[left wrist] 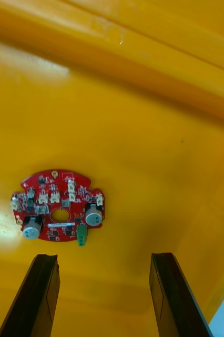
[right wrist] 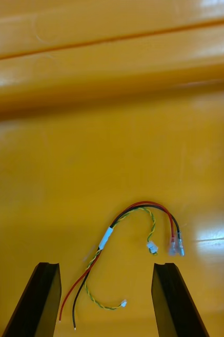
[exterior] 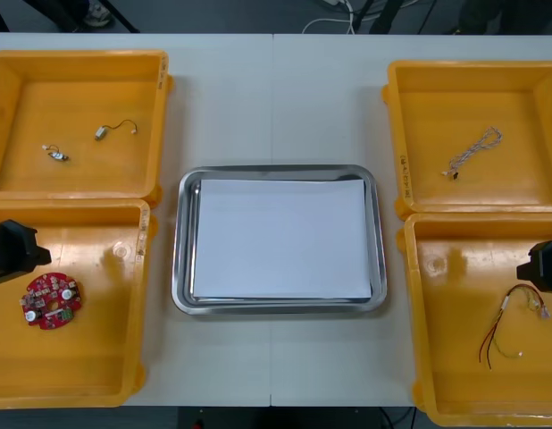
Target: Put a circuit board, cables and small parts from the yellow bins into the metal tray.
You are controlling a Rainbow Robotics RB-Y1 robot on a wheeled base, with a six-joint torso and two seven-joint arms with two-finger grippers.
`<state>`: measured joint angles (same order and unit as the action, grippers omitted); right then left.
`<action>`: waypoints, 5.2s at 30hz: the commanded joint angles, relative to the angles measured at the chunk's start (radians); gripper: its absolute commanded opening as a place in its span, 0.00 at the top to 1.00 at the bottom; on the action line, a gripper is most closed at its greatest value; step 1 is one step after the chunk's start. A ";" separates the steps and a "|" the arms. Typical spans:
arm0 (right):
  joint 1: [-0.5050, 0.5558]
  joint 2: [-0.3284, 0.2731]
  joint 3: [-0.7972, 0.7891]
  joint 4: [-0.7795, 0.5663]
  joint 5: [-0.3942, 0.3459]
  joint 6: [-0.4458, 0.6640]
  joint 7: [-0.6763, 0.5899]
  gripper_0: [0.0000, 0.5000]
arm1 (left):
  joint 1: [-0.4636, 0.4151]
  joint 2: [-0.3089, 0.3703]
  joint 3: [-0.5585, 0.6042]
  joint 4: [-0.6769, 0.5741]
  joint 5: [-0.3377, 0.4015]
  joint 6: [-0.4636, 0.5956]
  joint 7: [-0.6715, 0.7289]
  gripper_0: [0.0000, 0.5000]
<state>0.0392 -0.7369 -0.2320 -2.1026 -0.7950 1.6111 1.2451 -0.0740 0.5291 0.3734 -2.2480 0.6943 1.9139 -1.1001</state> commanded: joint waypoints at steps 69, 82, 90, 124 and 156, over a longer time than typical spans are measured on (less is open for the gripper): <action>0.021 0.099 0.191 0.139 0.191 -0.181 -0.510 0.00 | 0.258 -0.029 -0.238 0.087 -0.167 -0.361 0.095 0.00; 0.014 0.070 0.191 0.154 0.186 -0.201 -0.497 0.00 | 0.258 -0.031 -0.240 0.125 -0.170 -0.401 0.072 0.00; 0.014 0.064 0.191 0.165 0.183 -0.215 -0.486 0.00 | 0.260 -0.029 -0.243 0.128 -0.173 -0.401 0.068 0.00; -0.012 0.073 0.164 0.165 0.158 -0.178 -0.464 1.00 | 0.249 -0.001 -0.261 0.125 -0.183 -0.403 0.068 1.00; -0.182 -0.142 -0.020 0.128 -0.196 0.148 -0.348 1.00 | 0.010 -0.001 -0.088 -0.099 -0.118 0.006 0.052 1.00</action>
<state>-0.0894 -0.8177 -0.1915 -1.9413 -0.9549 1.7143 0.8590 -0.0063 0.5080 0.2569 -2.2936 0.5665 1.9102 -1.0256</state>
